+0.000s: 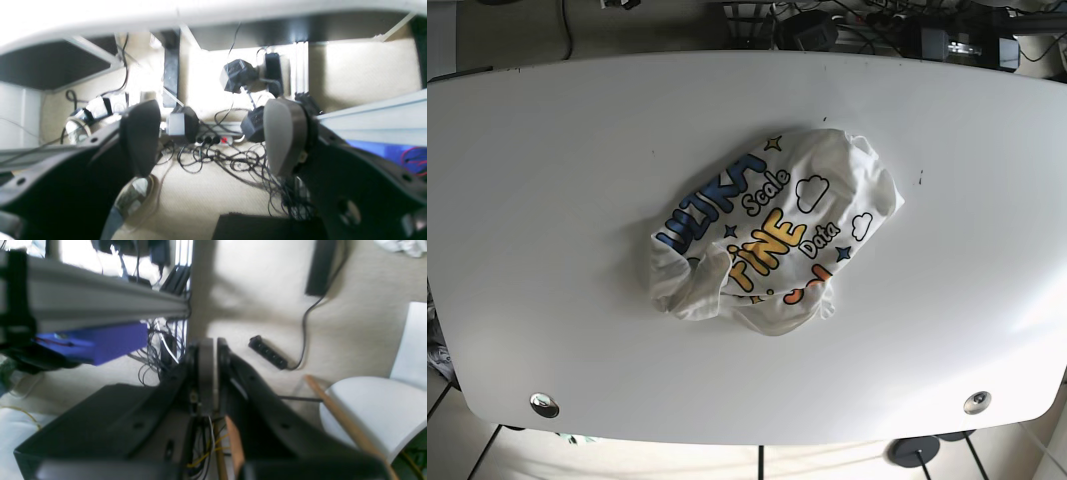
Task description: Fold the T-shirt properly
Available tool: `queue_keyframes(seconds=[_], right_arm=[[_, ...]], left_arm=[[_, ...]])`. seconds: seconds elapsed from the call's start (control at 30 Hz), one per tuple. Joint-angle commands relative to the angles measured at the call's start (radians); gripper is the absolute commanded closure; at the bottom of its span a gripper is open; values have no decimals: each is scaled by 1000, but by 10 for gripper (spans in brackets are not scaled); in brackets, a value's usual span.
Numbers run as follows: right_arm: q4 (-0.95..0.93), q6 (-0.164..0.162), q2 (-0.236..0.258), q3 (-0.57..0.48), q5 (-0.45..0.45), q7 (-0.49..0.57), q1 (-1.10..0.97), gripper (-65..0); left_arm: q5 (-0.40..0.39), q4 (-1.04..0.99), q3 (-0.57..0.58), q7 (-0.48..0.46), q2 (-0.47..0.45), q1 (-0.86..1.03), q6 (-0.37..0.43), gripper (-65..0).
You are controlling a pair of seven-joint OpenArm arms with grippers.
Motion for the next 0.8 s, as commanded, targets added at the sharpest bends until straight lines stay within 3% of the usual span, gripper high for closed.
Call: queue_keyframes(seconds=[0.03,0.33,0.5,0.8], right_arm=[[105,1,2,1,5,-11,-63,-25],[180,1,1,1,5,51,-66,-25],[180,1,-1,1,3,75,32,-25],[180,-3,-2,1,3,69,242,-29]], left_arm=[[-2,88,-3,-24,-2,16,5,-446],[-4,157,-1,-27,0,16,5,-446],[-4,157,-3,-27,-3,16,5,-447],[-4,157,-3,-27,-5,-161,4,-449]])
